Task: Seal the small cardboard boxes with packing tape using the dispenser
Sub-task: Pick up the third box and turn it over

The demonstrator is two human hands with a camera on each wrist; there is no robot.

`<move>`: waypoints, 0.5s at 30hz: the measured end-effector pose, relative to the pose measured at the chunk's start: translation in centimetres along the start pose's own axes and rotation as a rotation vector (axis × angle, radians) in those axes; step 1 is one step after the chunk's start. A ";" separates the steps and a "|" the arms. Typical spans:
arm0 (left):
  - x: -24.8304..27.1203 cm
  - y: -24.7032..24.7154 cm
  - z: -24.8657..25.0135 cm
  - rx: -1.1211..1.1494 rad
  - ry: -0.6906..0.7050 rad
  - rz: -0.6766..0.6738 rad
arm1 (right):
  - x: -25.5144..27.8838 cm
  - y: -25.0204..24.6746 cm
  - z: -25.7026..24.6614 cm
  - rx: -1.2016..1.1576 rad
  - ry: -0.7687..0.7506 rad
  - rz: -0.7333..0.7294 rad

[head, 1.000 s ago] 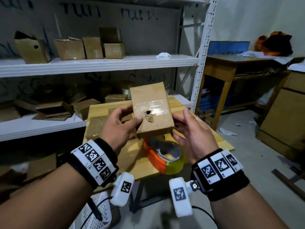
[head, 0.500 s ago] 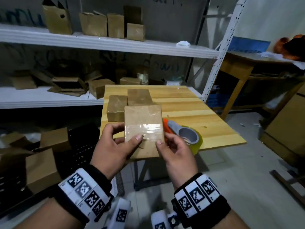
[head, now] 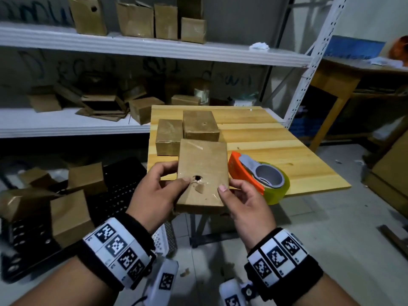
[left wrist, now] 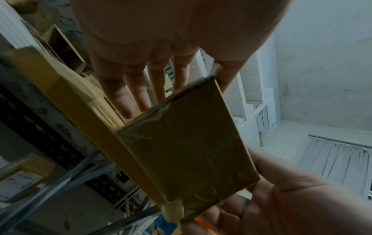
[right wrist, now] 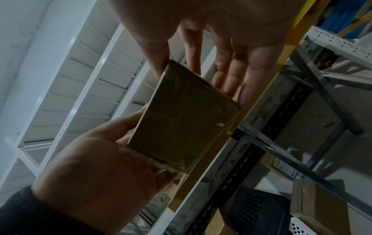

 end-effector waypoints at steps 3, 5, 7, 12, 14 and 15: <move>-0.1 0.3 -0.2 0.010 -0.027 -0.007 | -0.5 -0.2 0.2 0.029 0.048 -0.012; -0.1 0.6 -0.2 0.010 -0.026 0.001 | -0.6 -0.2 0.3 0.035 0.076 -0.016; 0.0 0.8 0.1 -0.007 -0.003 -0.019 | -0.7 -0.1 0.4 0.024 0.086 -0.015; -0.2 1.1 -0.1 -0.142 0.027 -0.004 | -0.5 0.0 0.6 0.010 0.100 -0.010; -0.4 1.3 -0.2 -0.139 0.023 0.013 | -0.4 -0.1 0.6 0.001 0.100 -0.007; -0.4 1.4 -0.2 -0.142 0.021 0.014 | -0.4 -0.1 0.7 0.006 0.099 -0.003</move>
Point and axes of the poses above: each hand's wrist, its own x-axis away from the middle knuckle, its own y-axis out of the palm, z = x × y, the point moved 1 cm from there along -x, towards the middle knuckle, and after that the axes turned 14 degrees about y, right-handed, at the moved point
